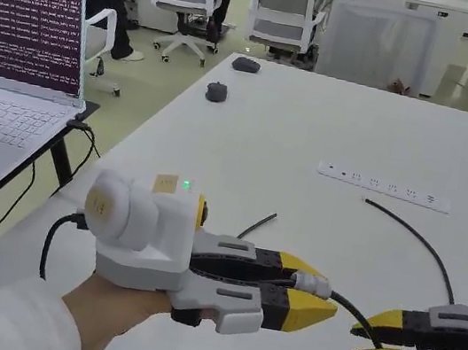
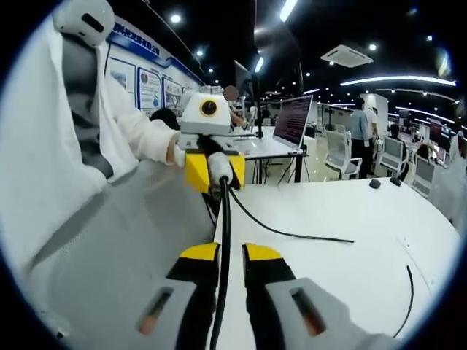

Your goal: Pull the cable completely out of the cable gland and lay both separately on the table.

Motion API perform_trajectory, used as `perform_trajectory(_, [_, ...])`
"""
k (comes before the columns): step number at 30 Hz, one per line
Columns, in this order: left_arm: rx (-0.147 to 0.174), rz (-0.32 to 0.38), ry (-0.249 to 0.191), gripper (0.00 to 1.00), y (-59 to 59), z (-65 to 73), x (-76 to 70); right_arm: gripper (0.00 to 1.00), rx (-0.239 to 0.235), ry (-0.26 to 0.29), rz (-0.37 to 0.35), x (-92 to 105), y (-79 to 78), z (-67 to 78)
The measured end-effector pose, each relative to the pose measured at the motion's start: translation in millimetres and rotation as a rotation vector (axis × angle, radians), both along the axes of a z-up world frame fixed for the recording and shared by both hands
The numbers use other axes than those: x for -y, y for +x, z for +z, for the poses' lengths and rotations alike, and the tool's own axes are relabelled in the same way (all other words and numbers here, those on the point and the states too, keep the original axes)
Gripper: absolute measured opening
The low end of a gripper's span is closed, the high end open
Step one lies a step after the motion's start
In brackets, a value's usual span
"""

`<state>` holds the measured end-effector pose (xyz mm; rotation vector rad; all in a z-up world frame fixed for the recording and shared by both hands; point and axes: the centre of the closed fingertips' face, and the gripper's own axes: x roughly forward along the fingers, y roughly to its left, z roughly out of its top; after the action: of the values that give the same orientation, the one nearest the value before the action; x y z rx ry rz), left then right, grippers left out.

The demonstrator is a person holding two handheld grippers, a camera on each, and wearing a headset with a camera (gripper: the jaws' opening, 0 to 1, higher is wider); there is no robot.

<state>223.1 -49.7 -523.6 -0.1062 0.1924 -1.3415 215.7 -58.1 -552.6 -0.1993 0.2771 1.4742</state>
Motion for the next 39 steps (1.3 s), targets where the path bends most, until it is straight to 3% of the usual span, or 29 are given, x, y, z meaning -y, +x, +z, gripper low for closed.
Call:
perform_trajectory(4, [0.011, -0.005, 0.012, 0.16, -0.8, -1.6, 0.7, 0.11, 0.02, 0.093, 0.031, -16.9, -4.2, 29.5])
perform_trajectory(5, [0.013, 0.006, 0.005, 0.16, 1.7, -0.3, -0.7, 0.08, 0.033, 0.039, 0.061, -14.6, -7.8, 23.0])
perform_trajectory(6, [0.011, 0.009, 0.003, 0.16, 3.3, 0.2, -1.3, 0.06, 0.027, 0.057, 0.029, -17.1, -3.9, 26.4])
perform_trajectory(12, [0.012, 0.01, -0.017, 0.16, 4.3, 4.0, -0.6, 0.04, 0.051, 0.059, 0.032, -14.7, 1.6, 29.4])
perform_trajectory(25, [0.022, 0.015, -0.023, 0.16, 3.6, 6.2, -3.2, 0.03, 0.051, 0.055, 0.048, -17.5, -0.4, 27.9])
perform_trajectory(30, [0.02, 0.023, -0.02, 0.16, 5.6, 5.9, -5.4, 0.03, 0.052, 0.029, 0.041, -15.5, 1.9, 21.2])
perform_trajectory(35, [0.017, 0.038, -0.047, 0.16, 8.5, 11.5, -8.2, 0.03, 0.044, 0.033, 0.022, -8.3, 5.9, 17.6])
perform_trajectory(39, [0.013, 0.05, -0.067, 0.16, 11.3, 14.8, -11.1, 0.03, 0.031, -0.004, 0.005, -1.0, 8.5, 4.8])
